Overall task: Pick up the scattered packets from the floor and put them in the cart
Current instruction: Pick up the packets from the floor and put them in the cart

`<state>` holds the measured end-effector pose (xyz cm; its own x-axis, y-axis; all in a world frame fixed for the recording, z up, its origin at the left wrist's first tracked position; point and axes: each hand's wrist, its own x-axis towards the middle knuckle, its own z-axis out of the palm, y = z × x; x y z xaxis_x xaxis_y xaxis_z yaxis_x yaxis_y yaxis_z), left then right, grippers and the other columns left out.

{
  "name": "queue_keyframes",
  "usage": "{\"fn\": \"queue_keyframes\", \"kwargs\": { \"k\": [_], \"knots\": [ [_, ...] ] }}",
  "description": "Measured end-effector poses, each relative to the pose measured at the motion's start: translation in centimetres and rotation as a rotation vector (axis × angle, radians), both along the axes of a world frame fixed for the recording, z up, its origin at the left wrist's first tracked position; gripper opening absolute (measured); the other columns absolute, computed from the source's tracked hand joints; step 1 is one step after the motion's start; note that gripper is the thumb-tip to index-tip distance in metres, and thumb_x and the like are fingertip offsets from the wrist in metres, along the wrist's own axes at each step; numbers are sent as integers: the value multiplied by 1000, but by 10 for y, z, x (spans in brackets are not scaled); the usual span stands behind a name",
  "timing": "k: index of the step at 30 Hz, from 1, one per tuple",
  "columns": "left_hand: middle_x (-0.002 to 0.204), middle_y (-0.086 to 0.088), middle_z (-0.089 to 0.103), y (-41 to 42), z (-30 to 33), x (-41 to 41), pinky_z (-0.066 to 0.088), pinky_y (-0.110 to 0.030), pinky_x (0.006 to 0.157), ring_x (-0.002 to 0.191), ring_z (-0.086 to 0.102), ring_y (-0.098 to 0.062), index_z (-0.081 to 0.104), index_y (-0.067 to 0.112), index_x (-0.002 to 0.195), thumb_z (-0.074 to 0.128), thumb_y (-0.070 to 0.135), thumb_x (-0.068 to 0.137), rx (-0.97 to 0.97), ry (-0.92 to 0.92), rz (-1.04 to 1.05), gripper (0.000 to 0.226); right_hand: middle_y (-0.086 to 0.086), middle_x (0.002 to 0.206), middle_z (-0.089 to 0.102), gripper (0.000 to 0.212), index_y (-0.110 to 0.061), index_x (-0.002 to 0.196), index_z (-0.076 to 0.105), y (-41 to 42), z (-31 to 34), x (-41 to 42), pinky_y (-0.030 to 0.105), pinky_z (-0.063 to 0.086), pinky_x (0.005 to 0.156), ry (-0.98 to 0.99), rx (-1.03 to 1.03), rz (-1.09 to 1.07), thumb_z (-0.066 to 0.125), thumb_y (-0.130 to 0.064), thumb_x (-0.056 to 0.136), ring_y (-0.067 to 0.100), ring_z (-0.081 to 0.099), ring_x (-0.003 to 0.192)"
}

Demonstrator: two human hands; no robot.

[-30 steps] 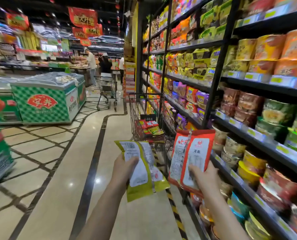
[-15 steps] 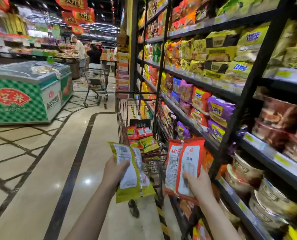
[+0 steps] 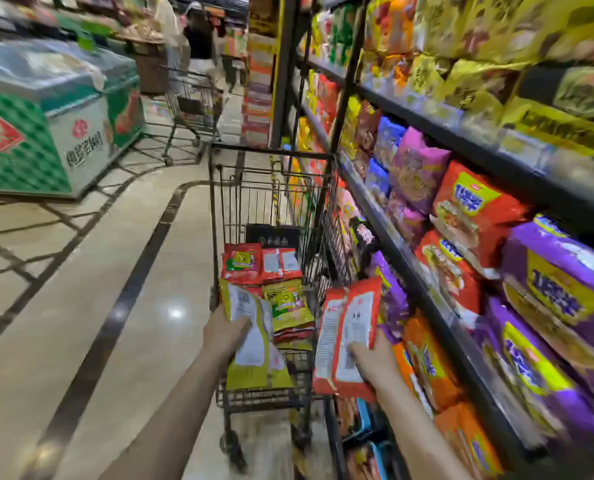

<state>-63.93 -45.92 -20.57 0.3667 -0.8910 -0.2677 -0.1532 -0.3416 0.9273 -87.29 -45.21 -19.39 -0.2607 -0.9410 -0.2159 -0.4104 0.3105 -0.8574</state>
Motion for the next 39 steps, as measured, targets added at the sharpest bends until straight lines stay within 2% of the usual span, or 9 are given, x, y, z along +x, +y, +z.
{"fn": "queue_keyframes", "kwargs": {
  "k": [4,9,13,18,22,25,29,32,39],
  "knots": [
    [104,-30,61,-69,-22,-2,50,-50,73,97,59,-43,56,-2,107,53,23,70,66,-22,67,44,10,111,62,37,-7,116,55,-86,-22,3,24,40,78,30,89,112,59,-6,79,24,58,100],
    [98,-13,57,-145,-52,7,38,-30,71,89,54,-28,54,5,112,54,9,86,169,-55,145,26,6,106,62,32,-7,116,55,-172,-57,20,21,39,73,49,200,202,56,-3,84,16,54,90],
    [100,-15,62,-203,-86,17,42,-30,74,97,60,-31,58,5,111,56,11,84,247,-106,139,27,5,114,62,32,-9,118,54,-238,-94,42,15,46,68,77,304,307,55,-3,87,15,53,90],
    [100,-12,57,-261,-121,33,41,-28,71,90,55,-23,53,7,106,60,15,85,348,-61,112,24,10,128,57,43,-6,129,49,-307,-152,72,26,44,92,80,422,382,58,-7,87,25,56,115],
    [120,-19,59,-294,-160,47,49,-41,89,107,58,-32,48,3,127,59,36,68,445,-47,59,68,8,145,40,61,-7,144,31,-341,-188,83,36,36,108,73,561,389,58,-17,90,28,40,133],
    [117,-18,59,-308,-180,52,46,-37,83,99,56,-27,46,4,128,64,26,80,510,-60,21,55,7,147,35,66,-6,146,25,-357,-215,81,39,32,112,91,629,401,59,-21,91,28,35,137],
    [112,-20,61,-315,-200,59,46,-36,78,98,60,-34,40,4,128,61,21,78,553,-191,51,57,23,132,52,57,2,137,38,-365,-241,73,36,46,91,89,643,241,62,-4,86,35,54,117],
    [128,-22,50,-312,-212,61,40,-37,91,118,48,-37,28,6,140,52,9,87,579,-336,9,58,22,117,60,50,-6,128,48,-363,-252,65,41,52,84,214,546,163,64,-6,81,34,60,101],
    [152,-22,13,-307,-236,62,24,-45,112,141,18,-35,4,22,151,59,55,82,754,-333,-212,94,13,141,47,53,-8,146,23,-360,-256,69,30,47,77,202,636,267,43,-18,98,31,55,115]
  ]
}}
